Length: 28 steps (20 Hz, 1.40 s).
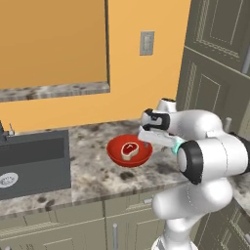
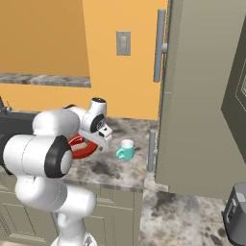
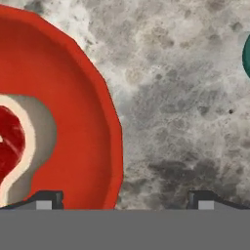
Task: Move the mug from next to the sink to the open cabinet. Then, move the bowl with the steak to the fridge to clear the area for faucet cleaning.
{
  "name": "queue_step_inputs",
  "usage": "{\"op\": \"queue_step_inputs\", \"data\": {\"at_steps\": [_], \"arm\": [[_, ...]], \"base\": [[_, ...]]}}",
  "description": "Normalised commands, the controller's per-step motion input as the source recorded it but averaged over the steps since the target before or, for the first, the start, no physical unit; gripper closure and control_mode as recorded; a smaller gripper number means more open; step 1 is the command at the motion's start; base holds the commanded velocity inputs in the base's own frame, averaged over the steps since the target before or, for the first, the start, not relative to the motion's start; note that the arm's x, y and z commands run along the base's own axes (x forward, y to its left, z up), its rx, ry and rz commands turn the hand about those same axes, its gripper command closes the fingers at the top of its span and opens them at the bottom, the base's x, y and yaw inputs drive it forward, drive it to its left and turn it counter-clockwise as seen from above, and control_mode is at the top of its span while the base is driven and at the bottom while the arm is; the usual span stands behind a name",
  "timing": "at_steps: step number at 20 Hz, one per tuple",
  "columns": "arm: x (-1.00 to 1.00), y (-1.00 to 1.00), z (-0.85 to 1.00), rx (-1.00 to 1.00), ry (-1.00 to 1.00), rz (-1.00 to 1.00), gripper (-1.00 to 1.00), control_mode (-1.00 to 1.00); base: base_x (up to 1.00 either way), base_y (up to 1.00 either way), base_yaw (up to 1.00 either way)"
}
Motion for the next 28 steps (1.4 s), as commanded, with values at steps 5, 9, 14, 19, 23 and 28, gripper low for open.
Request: {"op": "queue_step_inputs", "data": {"at_steps": [5,9,14,19,23,28], "arm": [[0.24,0.0,-0.41,0.0,0.01,-0.03,-1.0,-1.0],[0.18,0.01,-0.35,0.0,0.0,-0.02,-1.0,-1.0],[0.2,0.1,-0.37,0.0,0.0,-0.01,-1.0,-1.0],[0.14,0.09,-0.28,0.0,0.0,0.0,-1.0,-1.0],[0.03,0.05,-0.13,0.0,0.0,0.0,1.0,-1.0],[0.0,0.0,0.0,0.0,0.0,0.0,1.0,-1.0]], "base": [[0.0,0.0,0.0],[0.0,0.0,0.0],[0.0,0.0,0.0],[0.0,0.0,0.0],[0.0,0.0,0.0],[0.0,0.0,0.0]]}}
